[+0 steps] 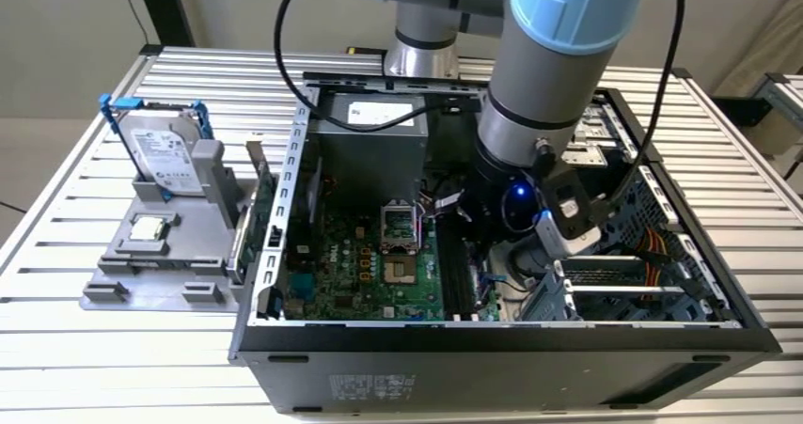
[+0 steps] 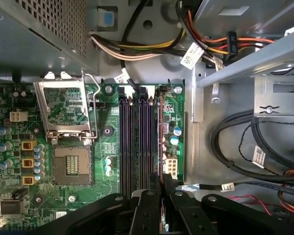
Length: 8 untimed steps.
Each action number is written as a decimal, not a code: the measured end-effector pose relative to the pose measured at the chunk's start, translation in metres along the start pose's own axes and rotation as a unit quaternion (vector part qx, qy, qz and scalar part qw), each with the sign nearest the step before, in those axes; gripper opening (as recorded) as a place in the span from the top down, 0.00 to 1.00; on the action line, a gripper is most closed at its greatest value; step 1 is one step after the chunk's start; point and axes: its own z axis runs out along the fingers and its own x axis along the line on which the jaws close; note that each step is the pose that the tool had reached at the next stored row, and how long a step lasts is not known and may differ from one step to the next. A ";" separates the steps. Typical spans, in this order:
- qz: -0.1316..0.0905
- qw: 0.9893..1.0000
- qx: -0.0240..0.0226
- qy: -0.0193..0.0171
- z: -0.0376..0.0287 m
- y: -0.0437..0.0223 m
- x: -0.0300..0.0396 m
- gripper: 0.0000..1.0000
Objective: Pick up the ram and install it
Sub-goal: 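Insert the ram into the slot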
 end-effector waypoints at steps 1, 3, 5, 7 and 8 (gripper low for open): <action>0.000 1.000 0.000 0.000 0.0004 -0.0005 0.0003 1.00; -0.001 1.000 0.000 0.000 0.0017 -0.0008 0.0009 1.00; -0.002 1.000 0.000 0.000 0.0036 -0.0009 0.0011 1.00; -0.002 1.000 0.000 0.000 0.0061 -0.0009 0.0014 1.00; -0.003 1.000 0.000 0.000 0.0074 -0.0009 0.0015 1.00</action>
